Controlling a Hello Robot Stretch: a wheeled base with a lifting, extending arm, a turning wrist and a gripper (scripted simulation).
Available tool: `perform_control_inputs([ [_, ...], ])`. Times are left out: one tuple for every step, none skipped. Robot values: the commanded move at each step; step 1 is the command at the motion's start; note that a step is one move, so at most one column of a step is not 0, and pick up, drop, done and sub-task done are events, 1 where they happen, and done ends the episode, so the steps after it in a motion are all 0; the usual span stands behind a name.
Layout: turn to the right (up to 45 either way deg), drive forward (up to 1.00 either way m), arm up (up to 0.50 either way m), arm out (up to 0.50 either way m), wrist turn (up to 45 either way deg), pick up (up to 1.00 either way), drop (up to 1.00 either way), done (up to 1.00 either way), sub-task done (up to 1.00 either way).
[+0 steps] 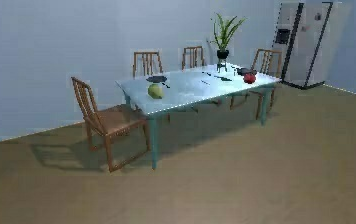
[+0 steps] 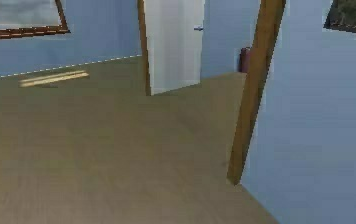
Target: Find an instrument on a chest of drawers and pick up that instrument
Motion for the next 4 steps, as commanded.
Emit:
perform_control_inputs([
  [-45.0, 0.00, 0.00, 0.00, 0.0, 0.00, 0.00, 0.00, 0.00],
  [-12.0, 0.00, 0.00, 0.00, 0.0, 0.00, 0.00, 0.00, 0.00],
  [0.0, 1.00, 0.00, 0.00, 0.0, 0.00, 0.00, 0.00, 0.00],
  [-3.0, 0.00, 0.00, 0.00, 0.0, 0.00, 0.00, 0.00, 0.00],
])
